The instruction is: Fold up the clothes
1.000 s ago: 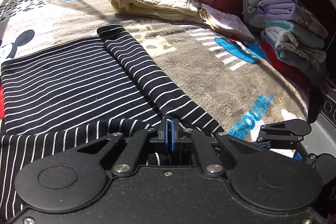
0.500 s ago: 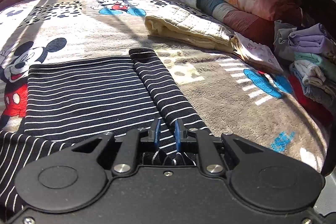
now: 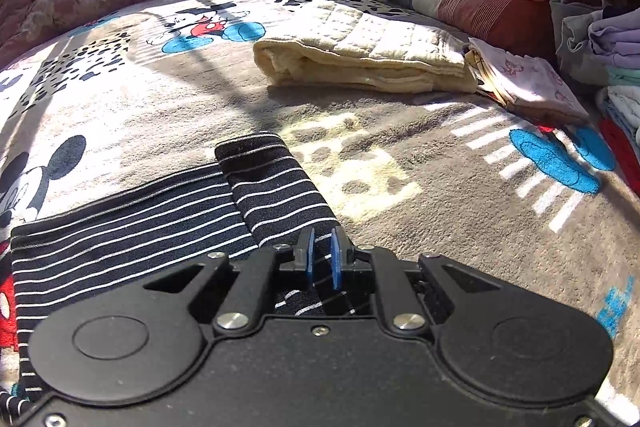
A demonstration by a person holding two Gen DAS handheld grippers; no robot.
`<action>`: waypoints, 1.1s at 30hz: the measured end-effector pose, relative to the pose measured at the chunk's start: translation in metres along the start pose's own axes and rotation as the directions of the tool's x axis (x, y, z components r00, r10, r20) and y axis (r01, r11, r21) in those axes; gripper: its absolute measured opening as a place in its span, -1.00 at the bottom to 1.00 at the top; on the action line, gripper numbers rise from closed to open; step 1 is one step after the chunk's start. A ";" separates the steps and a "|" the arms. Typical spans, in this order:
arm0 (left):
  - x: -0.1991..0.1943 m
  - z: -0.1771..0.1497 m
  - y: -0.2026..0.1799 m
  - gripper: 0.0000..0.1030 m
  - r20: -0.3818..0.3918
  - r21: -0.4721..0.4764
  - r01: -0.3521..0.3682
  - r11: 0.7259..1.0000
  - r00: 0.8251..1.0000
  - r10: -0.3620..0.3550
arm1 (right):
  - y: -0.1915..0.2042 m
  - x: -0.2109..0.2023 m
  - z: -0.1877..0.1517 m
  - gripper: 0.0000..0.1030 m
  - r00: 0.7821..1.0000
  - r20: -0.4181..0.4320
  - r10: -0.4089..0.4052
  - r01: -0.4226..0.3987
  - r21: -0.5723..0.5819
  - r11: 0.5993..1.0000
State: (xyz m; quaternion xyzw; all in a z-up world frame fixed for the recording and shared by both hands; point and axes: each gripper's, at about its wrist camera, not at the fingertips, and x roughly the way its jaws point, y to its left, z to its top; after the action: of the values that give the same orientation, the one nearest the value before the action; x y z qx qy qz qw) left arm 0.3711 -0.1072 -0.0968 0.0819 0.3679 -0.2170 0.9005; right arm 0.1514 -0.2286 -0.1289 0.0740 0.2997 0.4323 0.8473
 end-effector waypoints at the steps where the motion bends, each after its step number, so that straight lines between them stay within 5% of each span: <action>1: 0.011 0.005 0.004 -0.84 -0.013 -0.004 -0.018 1.000 1.000 0.017 | -0.001 0.000 0.000 0.09 1.000 0.000 0.002 -0.002 0.000 1.000; 6: 0.054 0.032 0.031 -0.84 -0.044 -0.081 -0.082 0.993 0.996 0.078 | 0.000 0.000 -0.002 0.10 1.000 -0.002 0.012 -0.012 0.002 1.000; 11: 0.069 0.050 0.031 -0.86 -0.079 -0.042 -0.123 0.992 0.990 0.119 | 0.008 0.005 -0.002 0.23 1.000 -0.029 0.008 -0.009 -0.052 0.999; 17: 0.013 0.046 0.020 -0.81 0.001 -0.004 -0.186 0.983 0.983 0.186 | 0.016 -0.009 0.005 0.22 0.998 -0.003 0.057 -0.057 -0.075 0.996; 22: -0.072 -0.001 -0.002 -0.81 0.092 0.013 -0.164 0.986 0.982 0.163 | 0.021 -0.046 0.008 0.22 0.990 -0.004 0.141 -0.140 -0.101 0.985; 26: -0.128 -0.058 -0.032 -0.81 0.121 0.019 -0.082 0.996 0.990 0.079 | 0.012 -0.080 0.003 0.21 0.987 0.028 0.158 -0.156 -0.059 0.986; 33: -0.157 -0.126 -0.086 -0.81 0.133 0.018 -0.001 1.000 0.991 -0.002 | -0.036 -0.119 0.003 0.07 0.983 0.181 -0.041 0.021 0.109 0.994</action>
State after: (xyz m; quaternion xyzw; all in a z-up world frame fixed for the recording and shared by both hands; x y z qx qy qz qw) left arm 0.1536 -0.0929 -0.0766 0.0754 0.3052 -0.2257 0.9221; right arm 0.1247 -0.3422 -0.0873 0.1535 0.2442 0.3938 0.8728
